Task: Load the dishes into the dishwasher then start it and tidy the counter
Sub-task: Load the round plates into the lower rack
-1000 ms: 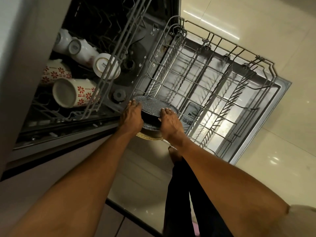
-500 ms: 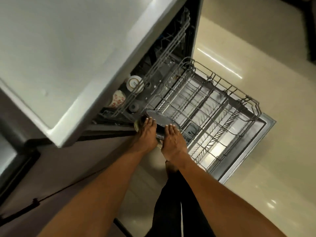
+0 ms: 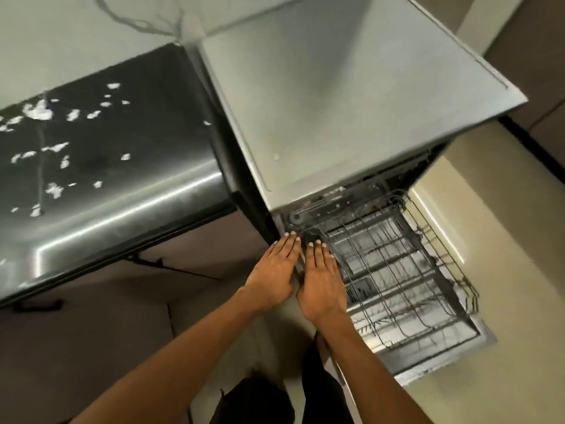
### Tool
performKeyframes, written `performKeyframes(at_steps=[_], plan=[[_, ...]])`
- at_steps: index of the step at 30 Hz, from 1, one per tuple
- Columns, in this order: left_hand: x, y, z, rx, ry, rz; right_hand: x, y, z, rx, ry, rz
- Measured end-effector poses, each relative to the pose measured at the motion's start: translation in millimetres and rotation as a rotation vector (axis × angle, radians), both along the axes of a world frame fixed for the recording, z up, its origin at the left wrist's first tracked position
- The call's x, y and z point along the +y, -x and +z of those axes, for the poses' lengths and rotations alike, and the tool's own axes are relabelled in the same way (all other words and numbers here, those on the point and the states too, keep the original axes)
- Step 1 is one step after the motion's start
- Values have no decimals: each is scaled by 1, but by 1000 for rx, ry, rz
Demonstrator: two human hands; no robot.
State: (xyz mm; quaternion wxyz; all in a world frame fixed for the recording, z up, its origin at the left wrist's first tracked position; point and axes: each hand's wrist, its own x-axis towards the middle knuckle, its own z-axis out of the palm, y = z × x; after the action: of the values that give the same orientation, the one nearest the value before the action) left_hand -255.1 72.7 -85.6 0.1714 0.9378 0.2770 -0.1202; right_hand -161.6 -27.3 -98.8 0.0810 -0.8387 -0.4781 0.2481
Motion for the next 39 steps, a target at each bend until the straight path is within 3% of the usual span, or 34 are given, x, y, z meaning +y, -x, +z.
performKeyframes(at_steps=[12, 20, 27, 39], plan=[[27, 201, 122, -175, -215, 199, 53, 155, 126, -127, -285, 329], [39, 330, 168, -293, -359, 436, 101, 282, 173, -212, -455, 568], [49, 430, 175, -294, -405, 650, 138, 380, 197, -195, -524, 779], [113, 541, 165, -223, -394, 946, 244, 500, 190, -113, -572, 1028]])
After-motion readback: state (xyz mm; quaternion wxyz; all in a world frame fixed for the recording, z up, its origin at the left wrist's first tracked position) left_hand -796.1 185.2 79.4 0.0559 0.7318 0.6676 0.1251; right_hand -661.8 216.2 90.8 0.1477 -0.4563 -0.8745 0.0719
